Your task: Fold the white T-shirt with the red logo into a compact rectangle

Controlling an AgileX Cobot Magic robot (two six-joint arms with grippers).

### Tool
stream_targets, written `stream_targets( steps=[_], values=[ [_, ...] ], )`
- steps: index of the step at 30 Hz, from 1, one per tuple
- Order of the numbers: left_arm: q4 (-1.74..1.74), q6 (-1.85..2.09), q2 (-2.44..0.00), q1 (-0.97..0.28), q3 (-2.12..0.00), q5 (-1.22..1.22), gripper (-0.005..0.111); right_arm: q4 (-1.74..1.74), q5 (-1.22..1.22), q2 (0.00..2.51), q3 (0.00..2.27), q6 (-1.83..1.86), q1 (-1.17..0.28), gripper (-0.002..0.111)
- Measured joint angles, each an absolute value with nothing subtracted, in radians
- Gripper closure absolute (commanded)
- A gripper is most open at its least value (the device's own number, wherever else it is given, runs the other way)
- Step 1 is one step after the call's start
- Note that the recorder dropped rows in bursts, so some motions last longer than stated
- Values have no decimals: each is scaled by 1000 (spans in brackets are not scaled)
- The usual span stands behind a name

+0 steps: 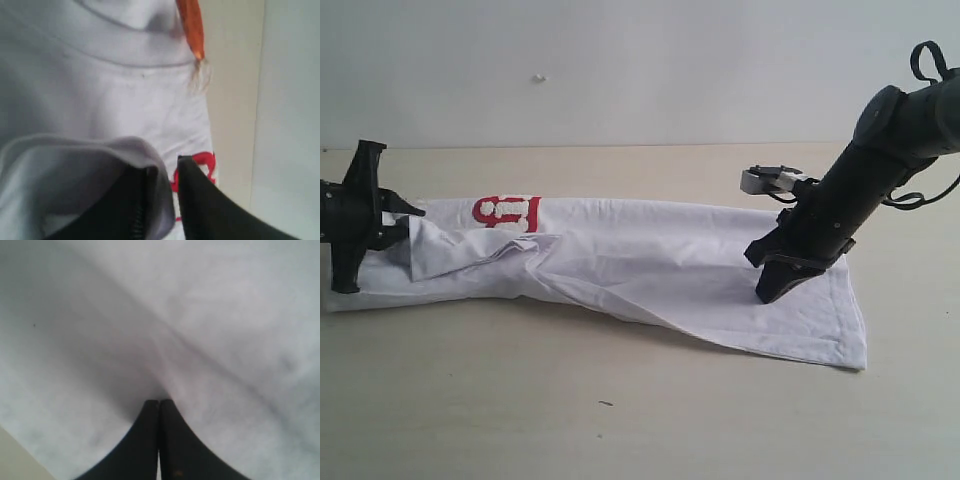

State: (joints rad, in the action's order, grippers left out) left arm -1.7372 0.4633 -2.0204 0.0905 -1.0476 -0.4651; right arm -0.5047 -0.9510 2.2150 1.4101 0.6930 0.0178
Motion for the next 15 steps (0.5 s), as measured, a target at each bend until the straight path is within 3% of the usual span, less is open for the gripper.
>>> stream_targets(
  steps=[6, 10, 15],
  values=[
    [-1737, 466, -2021, 164, -1140, -421, 83, -502, -955, 2215, 1414, 682, 18, 108],
    [-1657, 564, -2021, 198, -1149, -688, 83, -500, -955, 2215, 1414, 677, 18, 108],
    [-1439, 573, -2021, 198, -1150, -761, 83, -500, -958, 2215, 1414, 677, 18, 108]
  ],
)
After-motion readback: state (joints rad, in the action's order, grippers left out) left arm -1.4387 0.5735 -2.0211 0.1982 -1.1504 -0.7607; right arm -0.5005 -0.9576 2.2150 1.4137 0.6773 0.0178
